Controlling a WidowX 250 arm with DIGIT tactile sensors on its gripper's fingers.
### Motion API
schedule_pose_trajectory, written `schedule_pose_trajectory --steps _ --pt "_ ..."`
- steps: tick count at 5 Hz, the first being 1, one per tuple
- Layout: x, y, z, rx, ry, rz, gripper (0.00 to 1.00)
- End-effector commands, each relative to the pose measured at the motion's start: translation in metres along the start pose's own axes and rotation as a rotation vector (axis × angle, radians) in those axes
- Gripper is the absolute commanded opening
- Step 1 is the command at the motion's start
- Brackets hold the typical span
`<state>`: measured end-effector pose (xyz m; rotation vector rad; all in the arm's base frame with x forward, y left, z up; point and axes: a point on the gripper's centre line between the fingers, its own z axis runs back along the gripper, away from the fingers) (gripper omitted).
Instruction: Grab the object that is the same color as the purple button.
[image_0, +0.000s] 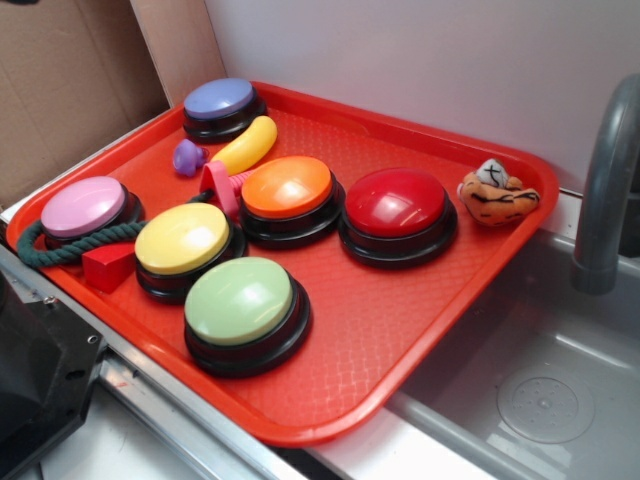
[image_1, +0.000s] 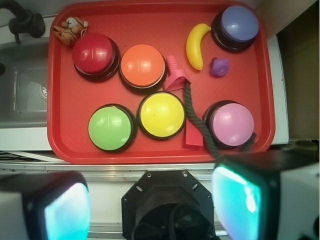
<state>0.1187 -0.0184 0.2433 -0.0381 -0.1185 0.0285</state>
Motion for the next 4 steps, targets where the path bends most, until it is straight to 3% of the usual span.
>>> schedule_pose_trajectory --steps 1,2,4 --pt "0.0 0.0 0.0 0.0 0.0 0.0 1.0" --pt "0.004 0.015 -0.007 -0.019 -0.029 0.107 1.0" --pt "0.024 0.052 -0.026 0.022 -0.148 0.415 1.0"
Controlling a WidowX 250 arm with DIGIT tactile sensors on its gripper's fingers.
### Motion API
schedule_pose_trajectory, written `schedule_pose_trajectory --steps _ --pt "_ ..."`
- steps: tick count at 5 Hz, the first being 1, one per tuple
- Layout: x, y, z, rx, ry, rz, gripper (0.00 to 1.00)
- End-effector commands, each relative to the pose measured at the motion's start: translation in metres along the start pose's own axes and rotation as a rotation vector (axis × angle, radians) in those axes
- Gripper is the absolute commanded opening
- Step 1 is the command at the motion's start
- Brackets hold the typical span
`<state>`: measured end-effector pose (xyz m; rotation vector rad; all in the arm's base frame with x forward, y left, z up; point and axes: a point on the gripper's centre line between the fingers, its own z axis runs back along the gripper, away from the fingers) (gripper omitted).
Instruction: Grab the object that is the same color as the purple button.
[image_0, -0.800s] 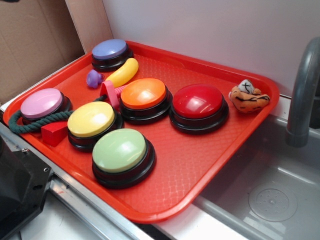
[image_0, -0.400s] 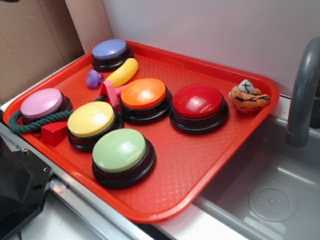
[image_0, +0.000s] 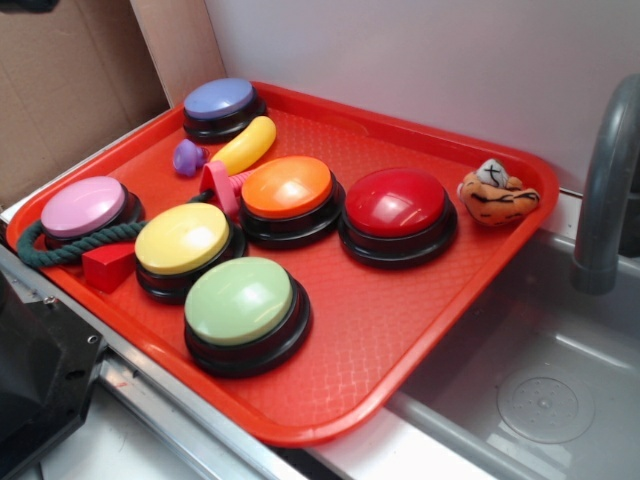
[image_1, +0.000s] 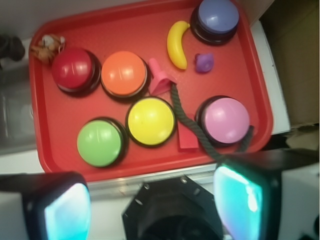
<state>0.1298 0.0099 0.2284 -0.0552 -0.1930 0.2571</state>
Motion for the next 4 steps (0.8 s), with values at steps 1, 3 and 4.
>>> schedule_pose_trajectory --steps 1,3,4 --pt "0.041 0.04 -0.036 0.088 -0.147 0.424 1.0" --pt "0.083 0.07 -0.078 0.091 -0.212 0.777 1.0" --pt "0.096 0.079 -0.106 0.143 -0.279 0.857 1.0"
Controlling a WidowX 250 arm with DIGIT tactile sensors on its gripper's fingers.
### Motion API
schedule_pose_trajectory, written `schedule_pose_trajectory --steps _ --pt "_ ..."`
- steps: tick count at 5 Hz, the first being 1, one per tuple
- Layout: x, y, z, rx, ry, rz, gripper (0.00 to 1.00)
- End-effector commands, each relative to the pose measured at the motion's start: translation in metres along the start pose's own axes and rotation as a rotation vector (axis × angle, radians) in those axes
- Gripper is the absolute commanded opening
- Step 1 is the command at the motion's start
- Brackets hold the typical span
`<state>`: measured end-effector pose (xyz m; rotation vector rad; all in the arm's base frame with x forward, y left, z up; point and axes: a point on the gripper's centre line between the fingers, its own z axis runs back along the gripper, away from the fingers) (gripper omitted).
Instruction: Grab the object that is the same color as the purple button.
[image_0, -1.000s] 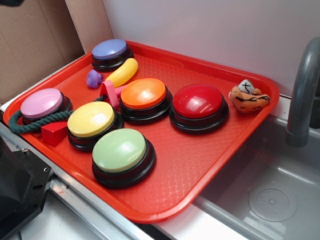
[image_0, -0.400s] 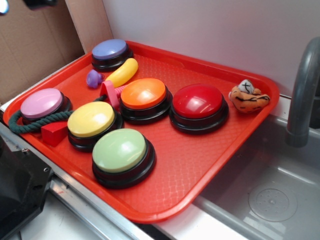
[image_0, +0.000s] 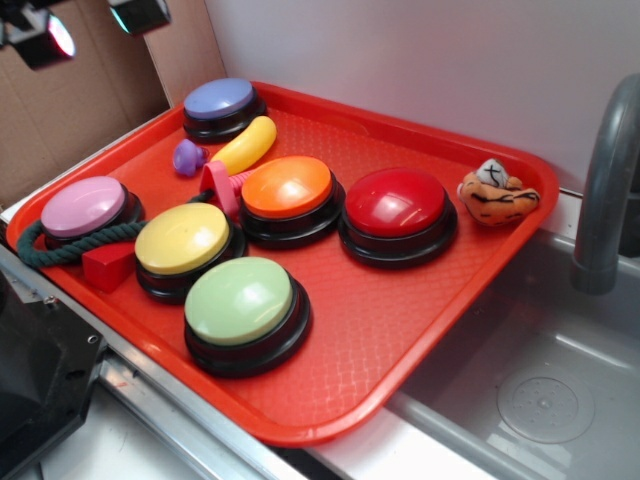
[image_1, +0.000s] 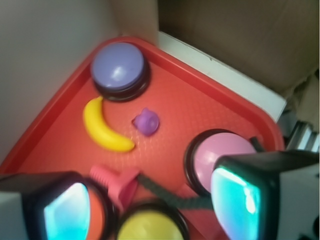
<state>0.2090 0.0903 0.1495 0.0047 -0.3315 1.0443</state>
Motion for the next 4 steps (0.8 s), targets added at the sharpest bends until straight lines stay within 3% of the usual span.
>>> schedule_pose_trajectory --steps 1,4 --pt "0.023 0.001 -0.047 0.01 -0.118 0.142 1.0" --pt "0.023 0.001 -0.103 0.063 -0.118 0.225 1.0"
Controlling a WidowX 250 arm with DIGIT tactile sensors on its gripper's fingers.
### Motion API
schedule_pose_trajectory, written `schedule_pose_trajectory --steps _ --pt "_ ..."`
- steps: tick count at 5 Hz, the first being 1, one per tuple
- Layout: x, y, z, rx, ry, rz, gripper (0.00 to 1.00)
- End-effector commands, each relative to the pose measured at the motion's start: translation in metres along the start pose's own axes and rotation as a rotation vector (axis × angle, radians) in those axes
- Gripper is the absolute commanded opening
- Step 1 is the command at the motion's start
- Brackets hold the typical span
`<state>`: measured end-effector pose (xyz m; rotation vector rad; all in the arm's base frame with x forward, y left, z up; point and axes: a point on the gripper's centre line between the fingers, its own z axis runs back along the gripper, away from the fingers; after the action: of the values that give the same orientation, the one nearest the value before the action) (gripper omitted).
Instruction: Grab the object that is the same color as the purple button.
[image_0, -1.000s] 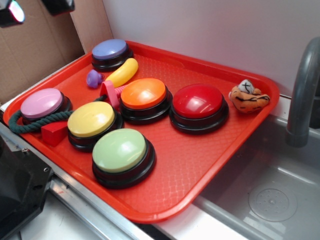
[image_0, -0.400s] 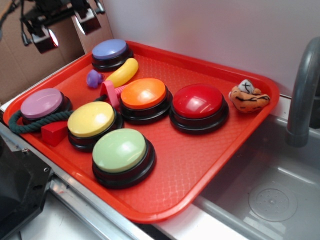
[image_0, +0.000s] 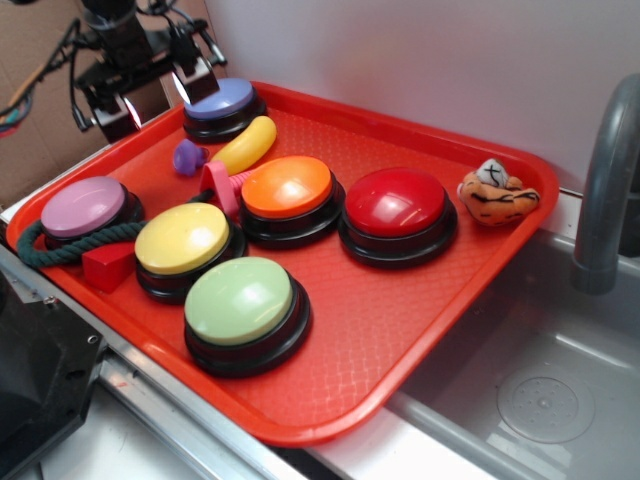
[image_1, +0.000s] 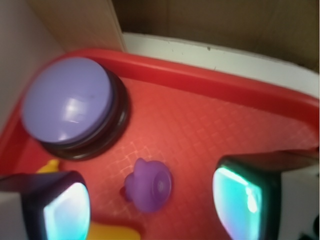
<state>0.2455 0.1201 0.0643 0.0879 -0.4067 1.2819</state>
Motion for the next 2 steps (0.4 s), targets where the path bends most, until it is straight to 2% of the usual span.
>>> schedule_pose_trajectory --steps 1,2 --pt "-0.001 0.0 -0.025 0.011 0.022 -0.018 1.0" --pt "-0.009 -0.006 -0.036 0.016 0.044 -0.067 1.0"
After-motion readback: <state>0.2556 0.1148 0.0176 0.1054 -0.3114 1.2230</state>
